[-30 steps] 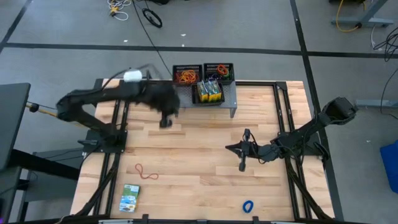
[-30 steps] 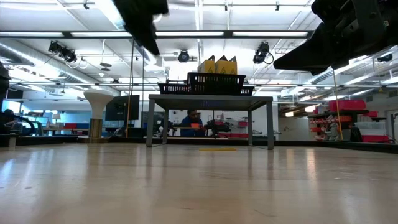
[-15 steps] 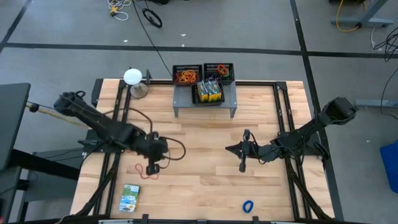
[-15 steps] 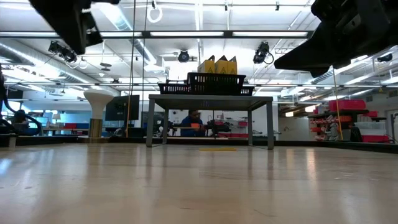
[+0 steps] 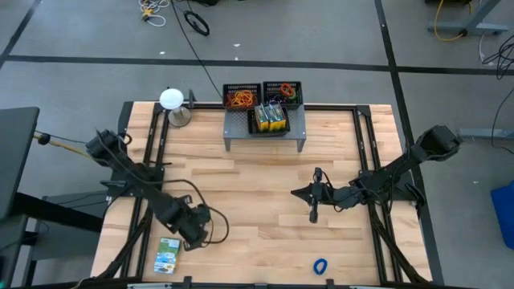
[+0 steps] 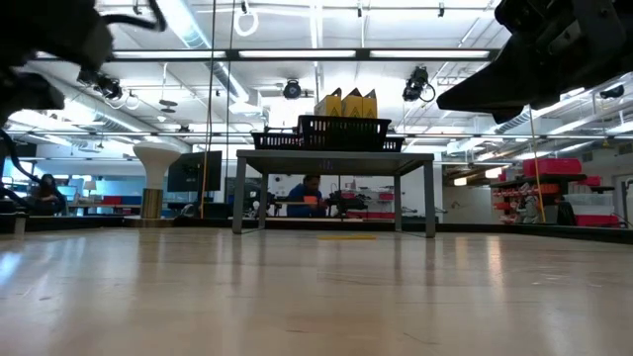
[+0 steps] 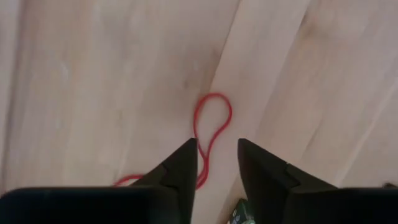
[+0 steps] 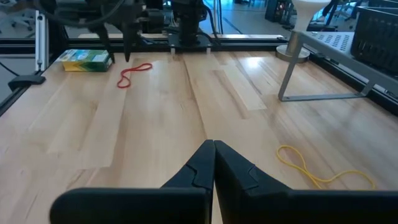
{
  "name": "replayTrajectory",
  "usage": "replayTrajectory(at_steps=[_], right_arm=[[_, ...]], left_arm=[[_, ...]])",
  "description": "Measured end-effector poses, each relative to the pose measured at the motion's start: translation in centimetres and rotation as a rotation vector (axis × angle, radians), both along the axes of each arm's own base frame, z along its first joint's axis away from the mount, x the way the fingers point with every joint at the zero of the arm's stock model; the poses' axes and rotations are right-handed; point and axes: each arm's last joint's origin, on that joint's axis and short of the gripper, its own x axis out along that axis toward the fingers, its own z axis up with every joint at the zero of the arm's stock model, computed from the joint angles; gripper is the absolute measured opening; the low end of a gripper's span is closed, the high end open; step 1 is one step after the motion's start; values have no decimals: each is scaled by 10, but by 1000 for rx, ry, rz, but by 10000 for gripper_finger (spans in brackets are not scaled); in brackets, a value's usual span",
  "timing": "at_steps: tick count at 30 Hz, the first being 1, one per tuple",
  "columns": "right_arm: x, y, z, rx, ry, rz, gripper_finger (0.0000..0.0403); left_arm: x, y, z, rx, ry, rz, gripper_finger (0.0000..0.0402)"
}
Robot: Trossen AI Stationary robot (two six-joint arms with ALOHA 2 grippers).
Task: Pick & Place Office Desk Supplies
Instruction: Put the red rubber band into the top left black basket on the shelf
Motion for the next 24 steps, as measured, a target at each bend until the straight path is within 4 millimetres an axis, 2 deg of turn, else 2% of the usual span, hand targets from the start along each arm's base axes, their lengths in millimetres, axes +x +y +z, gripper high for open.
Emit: replayTrajectory(at_steps=[5, 10, 20, 24], right_arm=[[0, 0, 0, -1, 2, 0, 11], [0, 0, 0, -2, 3, 0, 11], [0, 0, 0, -2, 3, -1, 11], [0, 0, 0, -2, 3, -1, 11]], left_arm=[[-6, -13, -14, 22, 54, -17, 149], [-13, -20, -24, 74, 93, -24, 153], [-11, -27, -46, 113, 125, -45, 129], [-7, -29, -51, 113, 121, -55, 107]])
